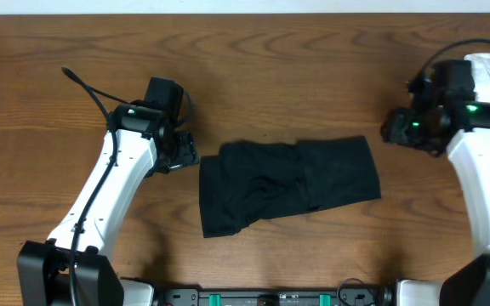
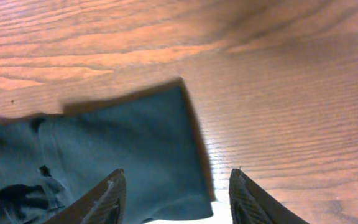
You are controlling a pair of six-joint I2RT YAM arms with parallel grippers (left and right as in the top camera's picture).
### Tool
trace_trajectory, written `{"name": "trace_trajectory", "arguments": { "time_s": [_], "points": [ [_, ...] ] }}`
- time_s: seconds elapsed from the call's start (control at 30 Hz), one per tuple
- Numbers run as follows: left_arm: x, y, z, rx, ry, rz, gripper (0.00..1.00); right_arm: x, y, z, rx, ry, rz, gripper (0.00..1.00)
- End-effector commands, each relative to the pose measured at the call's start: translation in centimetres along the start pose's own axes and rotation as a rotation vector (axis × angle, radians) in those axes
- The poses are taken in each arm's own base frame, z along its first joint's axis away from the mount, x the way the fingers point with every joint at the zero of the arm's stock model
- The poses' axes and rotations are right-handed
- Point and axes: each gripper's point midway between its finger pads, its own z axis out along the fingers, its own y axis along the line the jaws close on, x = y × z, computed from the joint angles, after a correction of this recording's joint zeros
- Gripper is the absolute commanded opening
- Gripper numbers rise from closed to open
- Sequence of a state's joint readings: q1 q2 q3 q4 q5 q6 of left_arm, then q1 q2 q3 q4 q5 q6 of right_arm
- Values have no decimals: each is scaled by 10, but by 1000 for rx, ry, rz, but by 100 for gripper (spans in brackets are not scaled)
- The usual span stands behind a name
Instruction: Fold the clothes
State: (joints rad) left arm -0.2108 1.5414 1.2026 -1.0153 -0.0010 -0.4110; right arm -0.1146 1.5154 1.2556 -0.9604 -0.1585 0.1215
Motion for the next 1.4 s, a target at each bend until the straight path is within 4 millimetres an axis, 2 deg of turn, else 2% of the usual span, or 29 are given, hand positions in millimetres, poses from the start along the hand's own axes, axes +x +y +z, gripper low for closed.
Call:
{"name": "trace_trajectory", "arguments": {
  "time_s": [0.0,0.17,0.37,0.43,0.57,0.83,1.1,1.27,1.37],
  "points": [
    [1,4,3,-16,5,5,78,13,-7,12,-118,58,17,53],
    [1,4,3,-16,5,5,80,27,-29,33,-147,82,70,54],
    [1,4,3,-15,4,5,84,42,-32,66,-190,91,62,57],
    [1,4,3,-16,4,6,85,45,-27,77,-233,86,62,57],
    [1,4,3,-16,5,6,85,54,-17,92,-314,126,87,58],
    [1,4,3,-15,3,6,85,70,-23,121,-311,228,185,57],
    [-3,2,3,-6,-14,0,85,92,-19,140,-341,326,211,47],
    [-6,0,2,0,-24,-27,85,93,-19,141,-345,328,198,33],
    [-6,0,2,0,-25,-27,85,94,-19,140,-345,331,192,31]
  ]
}}
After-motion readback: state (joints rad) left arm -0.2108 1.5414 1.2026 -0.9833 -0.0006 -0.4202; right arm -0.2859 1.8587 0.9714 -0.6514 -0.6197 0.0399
